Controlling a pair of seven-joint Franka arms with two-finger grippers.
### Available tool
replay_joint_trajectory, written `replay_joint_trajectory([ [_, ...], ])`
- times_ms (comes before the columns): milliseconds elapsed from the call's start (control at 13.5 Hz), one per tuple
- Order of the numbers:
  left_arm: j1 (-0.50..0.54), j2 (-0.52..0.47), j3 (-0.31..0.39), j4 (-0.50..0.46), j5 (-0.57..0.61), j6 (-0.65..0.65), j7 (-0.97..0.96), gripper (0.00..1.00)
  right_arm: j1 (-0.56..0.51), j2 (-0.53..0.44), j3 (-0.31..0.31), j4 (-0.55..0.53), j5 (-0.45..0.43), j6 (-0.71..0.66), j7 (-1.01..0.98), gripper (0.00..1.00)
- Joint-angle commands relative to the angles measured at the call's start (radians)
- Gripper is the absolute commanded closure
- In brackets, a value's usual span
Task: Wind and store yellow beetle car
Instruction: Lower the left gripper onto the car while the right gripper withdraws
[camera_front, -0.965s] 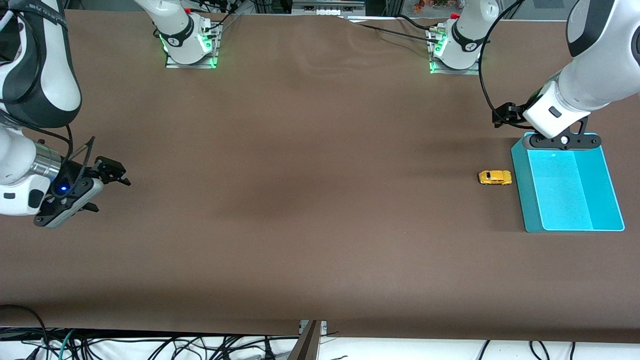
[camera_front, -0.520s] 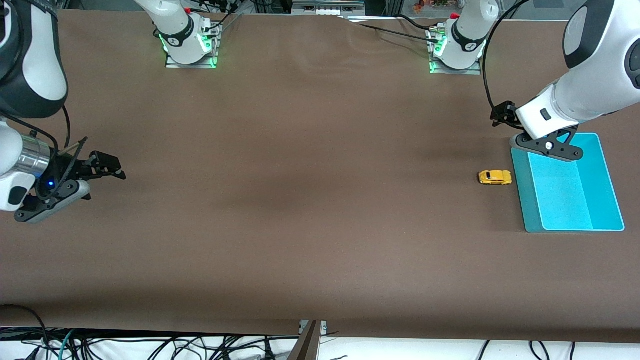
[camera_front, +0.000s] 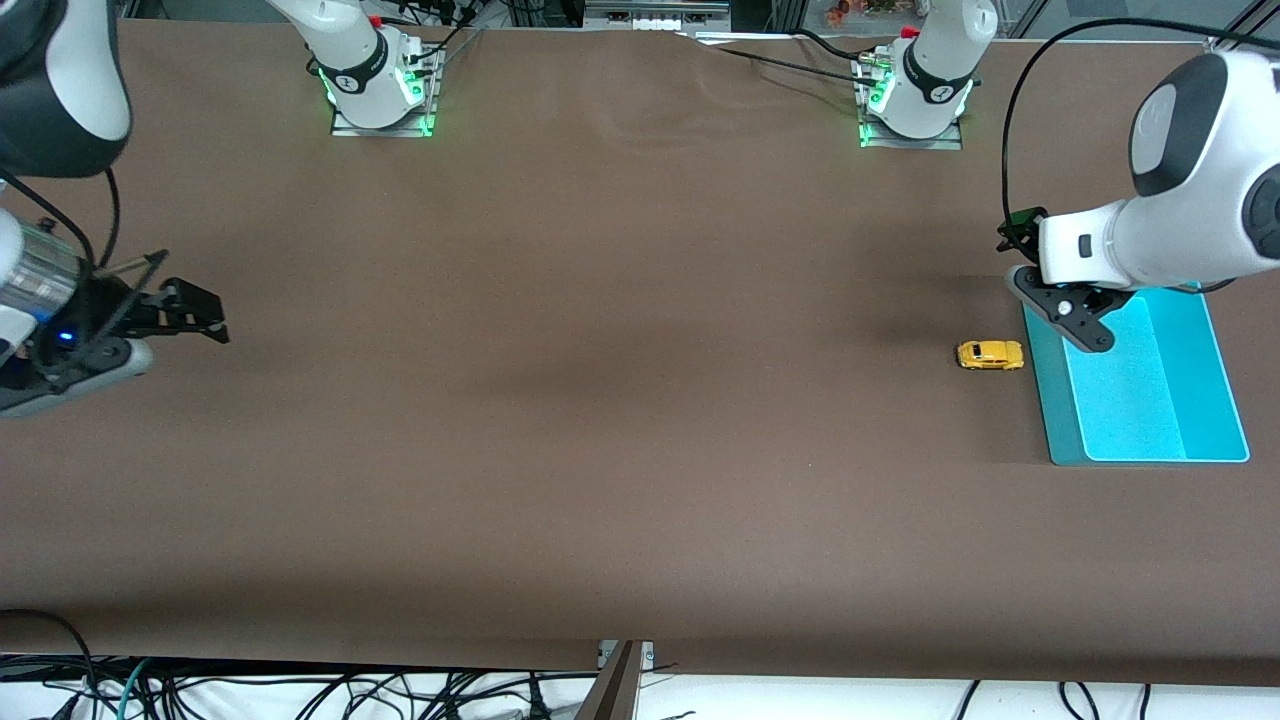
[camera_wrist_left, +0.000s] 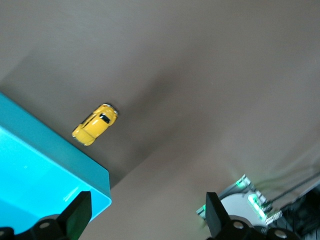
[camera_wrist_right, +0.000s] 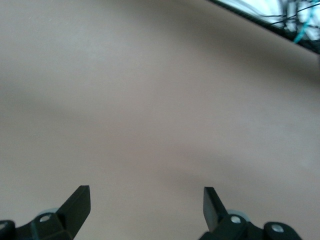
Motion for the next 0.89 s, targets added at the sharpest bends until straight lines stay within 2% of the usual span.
replay_joint_trajectory([
  [0,0.011,0.029,-0.003,-0.051,-0.018,-0.001,0.126,0.00,-0.005,-0.023,0.001,-0.007,-0.096,0.006,0.006,0.00],
  [148,0.023,0.049,-0.003,-0.118,-0.017,0.098,0.249,0.00,-0.015,-0.066,0.001,-0.029,-0.094,-0.024,0.020,0.00],
  [297,0.040,0.043,-0.003,-0.228,-0.014,0.253,0.374,0.00,-0.017,-0.089,0.002,-0.059,-0.069,-0.066,0.183,0.00],
  [445,0.055,0.037,-0.003,-0.316,0.018,0.370,0.452,0.00,-0.017,-0.108,0.004,-0.079,-0.046,-0.072,0.232,0.00],
  [668,0.080,0.024,-0.003,-0.435,0.135,0.609,0.552,0.00,-0.020,-0.140,0.005,-0.120,-0.037,-0.075,0.233,0.00],
  [817,0.084,0.023,-0.003,-0.515,0.272,0.779,0.563,0.00,-0.022,-0.144,0.004,-0.134,-0.028,-0.080,0.233,0.00],
])
